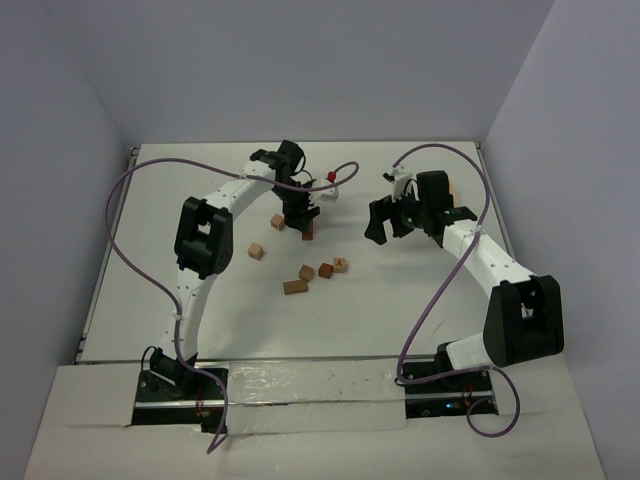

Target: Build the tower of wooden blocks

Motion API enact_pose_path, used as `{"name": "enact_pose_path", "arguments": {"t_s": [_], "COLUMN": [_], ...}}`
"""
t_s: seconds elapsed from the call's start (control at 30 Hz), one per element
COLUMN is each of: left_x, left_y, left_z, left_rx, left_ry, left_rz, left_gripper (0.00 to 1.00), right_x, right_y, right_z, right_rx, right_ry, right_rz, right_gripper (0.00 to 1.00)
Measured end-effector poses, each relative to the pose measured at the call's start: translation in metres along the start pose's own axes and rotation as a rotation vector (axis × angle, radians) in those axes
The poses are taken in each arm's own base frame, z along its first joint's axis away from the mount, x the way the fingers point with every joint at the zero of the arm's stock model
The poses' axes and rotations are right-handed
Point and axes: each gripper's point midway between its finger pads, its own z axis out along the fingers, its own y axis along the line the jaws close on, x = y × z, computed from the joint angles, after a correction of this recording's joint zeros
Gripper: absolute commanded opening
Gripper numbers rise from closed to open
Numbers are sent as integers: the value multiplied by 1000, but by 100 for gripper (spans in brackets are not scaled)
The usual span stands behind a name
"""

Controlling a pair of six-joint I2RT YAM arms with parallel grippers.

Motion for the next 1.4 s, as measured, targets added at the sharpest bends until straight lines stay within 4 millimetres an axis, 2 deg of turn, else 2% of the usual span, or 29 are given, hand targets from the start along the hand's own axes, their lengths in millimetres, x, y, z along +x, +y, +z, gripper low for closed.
{"name": "enact_pose_path", "arguments": {"t_s": [0.1,0.37,0.47,0.5,0.93,1.07,1.17,1.23,1.4], "left_x": [0,0,1,1,2,-5,-23,-41,-87], "left_y": [0,0,0,1,1,-2,-6,-9,-25], "left_z": [0,0,0,0,-1,-9,-30,-54,-141], "left_rx": [0,0,-1,-2,-4,-14,-39,-71,-213], "left_ry": [0,1,3,4,13,11,-13,-52,-200], "left_rz": [0,1,6,9,18,31,56,78,97], "left_gripper": [59,69,88,98,99,99,99,99,99], "right_x": [0,-1,-1,-1,-2,-4,-11,-16,-24], "right_y": [0,0,1,1,2,2,2,2,1], "right_z": [0,0,1,1,1,0,-1,-2,-4], "right_rx": [-1,-5,-7,-7,-14,-14,-12,-11,-9], "right_ry": [0,-1,0,1,0,-2,-13,-23,-38], "right_rz": [0,0,1,1,1,0,-6,-11,-22], "right_gripper": [100,100,100,100,100,100,100,100,100]}}
